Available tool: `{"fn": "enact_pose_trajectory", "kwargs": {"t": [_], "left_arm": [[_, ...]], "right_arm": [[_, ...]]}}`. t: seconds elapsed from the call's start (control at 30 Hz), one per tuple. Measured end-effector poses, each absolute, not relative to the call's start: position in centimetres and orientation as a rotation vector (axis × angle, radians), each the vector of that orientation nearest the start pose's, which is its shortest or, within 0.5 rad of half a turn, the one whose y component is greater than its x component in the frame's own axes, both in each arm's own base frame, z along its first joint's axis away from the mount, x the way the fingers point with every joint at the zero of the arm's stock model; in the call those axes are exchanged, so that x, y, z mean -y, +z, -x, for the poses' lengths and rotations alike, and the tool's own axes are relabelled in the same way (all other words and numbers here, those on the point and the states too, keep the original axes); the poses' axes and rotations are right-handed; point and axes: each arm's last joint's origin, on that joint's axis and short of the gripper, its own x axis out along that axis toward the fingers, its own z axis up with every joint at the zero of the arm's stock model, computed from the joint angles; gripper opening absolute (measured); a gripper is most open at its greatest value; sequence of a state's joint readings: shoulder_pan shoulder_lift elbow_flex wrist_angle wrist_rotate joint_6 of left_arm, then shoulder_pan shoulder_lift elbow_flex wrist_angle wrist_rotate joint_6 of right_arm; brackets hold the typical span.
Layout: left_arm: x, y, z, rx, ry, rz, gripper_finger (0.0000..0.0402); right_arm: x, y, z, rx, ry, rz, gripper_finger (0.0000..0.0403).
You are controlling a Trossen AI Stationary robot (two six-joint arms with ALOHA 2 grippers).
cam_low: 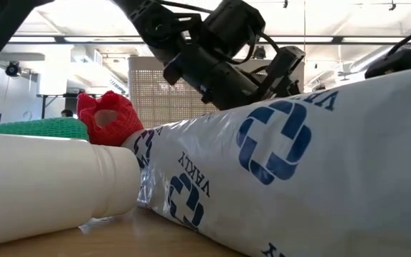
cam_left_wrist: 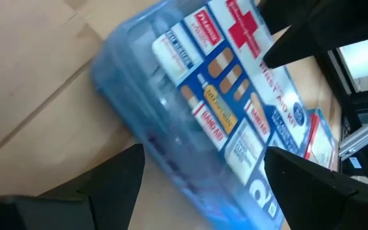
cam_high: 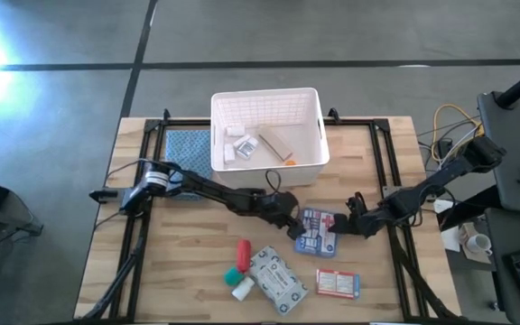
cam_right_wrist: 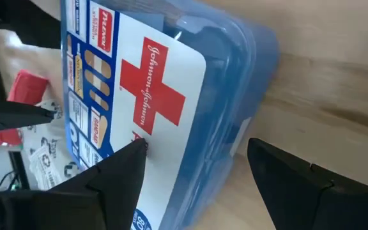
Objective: Pick & place medical supplies in basket/bin
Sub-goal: Put the blue first aid kit into the white container
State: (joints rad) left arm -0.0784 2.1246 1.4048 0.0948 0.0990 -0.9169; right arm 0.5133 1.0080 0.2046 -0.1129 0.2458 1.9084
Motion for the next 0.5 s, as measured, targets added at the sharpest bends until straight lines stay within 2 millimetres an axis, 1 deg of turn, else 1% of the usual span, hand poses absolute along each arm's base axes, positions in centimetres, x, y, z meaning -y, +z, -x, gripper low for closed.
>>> {"fn": "enact_pose_trajectory", "kwargs": {"t": [0.33,0.5], "left_arm": [[4.0,14.9,-46.6,-0.681,0.117,0.894,0.0301],[3.9,14.3,-46.7,-0.694,0.124,0.895,0.0301]], "right_arm": [[-6.3,10.3,-12.8,-0.741,-0.582,-1.372,0.0261],[-6.3,10.3,-13.1,-0.677,-0.533,-1.344,0.0261]]}}
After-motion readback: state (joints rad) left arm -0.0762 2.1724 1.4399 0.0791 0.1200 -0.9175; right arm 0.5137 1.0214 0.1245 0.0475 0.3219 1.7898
